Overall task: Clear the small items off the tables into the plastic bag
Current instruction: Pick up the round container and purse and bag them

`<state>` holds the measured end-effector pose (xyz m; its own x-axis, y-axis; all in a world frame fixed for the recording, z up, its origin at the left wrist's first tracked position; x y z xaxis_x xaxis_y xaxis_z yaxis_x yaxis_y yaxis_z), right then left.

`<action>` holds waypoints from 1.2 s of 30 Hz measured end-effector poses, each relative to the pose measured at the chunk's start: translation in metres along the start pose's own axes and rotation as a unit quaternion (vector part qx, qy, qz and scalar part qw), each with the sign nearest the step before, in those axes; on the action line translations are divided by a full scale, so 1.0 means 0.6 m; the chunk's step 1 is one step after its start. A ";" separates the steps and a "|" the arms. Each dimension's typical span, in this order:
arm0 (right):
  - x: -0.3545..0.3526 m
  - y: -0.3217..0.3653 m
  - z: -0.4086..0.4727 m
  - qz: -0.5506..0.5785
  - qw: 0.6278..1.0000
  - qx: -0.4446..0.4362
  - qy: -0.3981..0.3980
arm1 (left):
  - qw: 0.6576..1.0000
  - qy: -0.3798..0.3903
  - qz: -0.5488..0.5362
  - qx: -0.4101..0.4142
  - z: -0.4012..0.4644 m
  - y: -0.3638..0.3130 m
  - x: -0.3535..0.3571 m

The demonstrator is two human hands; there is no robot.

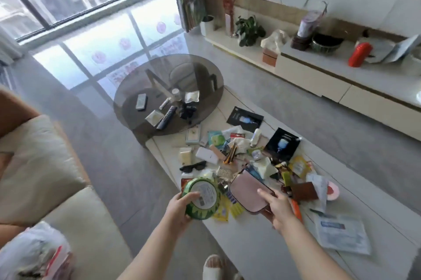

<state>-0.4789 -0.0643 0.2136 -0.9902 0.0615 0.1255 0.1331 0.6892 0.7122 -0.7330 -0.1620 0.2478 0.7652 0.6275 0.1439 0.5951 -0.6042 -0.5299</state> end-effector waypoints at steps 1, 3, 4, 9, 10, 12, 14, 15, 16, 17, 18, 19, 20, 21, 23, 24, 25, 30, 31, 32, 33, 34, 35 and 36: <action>0.031 0.006 -0.012 -0.013 1.000 0.000 0.020 | 1.000 -0.010 -0.020 0.005 -0.016 -0.010 -0.029; 0.097 0.015 -0.036 -0.038 0.997 -0.004 0.062 | 0.998 -0.029 -0.063 0.012 -0.044 -0.027 -0.088; 0.132 0.020 -0.048 -0.051 0.995 -0.007 0.084 | 0.996 -0.039 -0.085 0.016 -0.059 -0.034 -0.120; 0.316 0.016 -0.112 -0.119 0.976 -0.029 0.178 | 0.979 -0.087 -0.177 0.054 -0.119 -0.060 -0.280; 0.353 0.008 -0.126 -0.128 0.972 -0.022 0.197 | 0.974 -0.098 -0.193 0.066 -0.129 -0.065 -0.313; 0.423 -0.009 -0.153 -0.154 0.961 -0.015 0.228 | 0.961 -0.115 -0.236 0.088 -0.148 -0.071 -0.382; 0.492 -0.029 -0.179 -0.182 0.949 -0.013 0.256 | 0.949 -0.120 -0.272 0.104 -0.166 -0.074 -0.450; 0.526 -0.042 -0.192 -0.193 0.943 -0.011 0.271 | 0.944 -0.123 -0.286 0.108 -0.173 -0.073 -0.482; 0.560 -0.055 -0.205 -0.205 0.936 -0.011 0.285 | 0.939 -0.133 -0.297 0.111 -0.180 -0.070 -0.517; 0.594 -0.069 -0.218 -0.220 0.929 -0.013 0.296 | 0.933 -0.148 -0.306 0.114 -0.186 -0.067 -0.552; 0.627 -0.082 -0.231 -0.233 0.924 -0.015 0.304 | 0.928 -0.167 -0.313 0.116 -0.193 -0.062 -0.588; 0.661 -0.097 -0.244 -0.241 0.919 -0.014 0.312 | 0.922 -0.185 -0.319 0.116 -0.199 -0.056 -0.622; 0.693 -0.112 -0.257 -0.246 0.915 -0.012 0.320 | 0.917 -0.199 -0.327 0.114 -0.204 -0.047 -0.655; 0.724 -0.128 -0.271 -0.251 0.910 -0.007 0.330 | 0.912 -0.210 -0.335 0.110 -0.209 -0.038 -0.685; 0.781 -0.161 -0.298 -0.265 0.898 0.003 0.353 | 0.903 -0.224 -0.350 0.110 -0.221 -0.020 -0.742; 0.808 -0.179 -0.310 -0.270 0.891 0.009 0.364 | 0.898 -0.233 -0.356 0.111 -0.227 -0.011 -0.769; 0.834 -0.197 -0.322 -0.275 0.886 0.016 0.373 | 0.894 -0.243 -0.360 0.111 -0.232 -0.001 -0.796; 0.948 -0.287 -0.378 -0.331 0.846 0.041 0.416 | 0.860 -0.304 -0.398 0.098 -0.257 0.052 -0.901; 0.970 -0.306 -0.385 -0.335 0.839 0.049 0.427 | 0.851 -0.313 -0.409 0.098 -0.259 0.061 -0.917; 0.991 -0.325 -0.390 -0.341 0.831 0.057 0.436 | 0.843 -0.320 -0.420 0.099 -0.261 0.067 -0.932; 1.012 -0.344 -0.394 -0.346 0.825 0.065 0.442 | 0.835 -0.327 -0.432 0.098 -0.260 0.074 -0.945; 1.032 -0.362 -0.398 -0.353 0.819 0.072 0.446 | 0.828 -0.332 -0.442 0.095 -0.258 0.078 -0.957; 1.052 -0.381 -0.399 -0.362 0.815 0.077 0.446 | 0.820 -0.336 -0.454 0.090 -0.255 0.082 -0.968; 1.071 -0.399 -0.400 -0.374 0.811 0.081 0.444 | 0.813 -0.340 -0.466 0.085 -0.251 0.085 -0.979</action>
<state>-1.1369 -0.3633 0.2896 -0.3615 -0.9109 0.1989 -0.5680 0.3844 0.7277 -1.1151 -0.6351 0.2619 -0.3448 0.9349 0.0840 0.7512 0.3284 -0.5726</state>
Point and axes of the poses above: each hand's wrist, its own z-axis towards the middle knuckle, its own x-axis out of the palm, y = z × x, the point moved 7 cm from there along z, towards the middle knuckle, and after that the axes turned 5 degrees about -x, right-handed, at the moved point
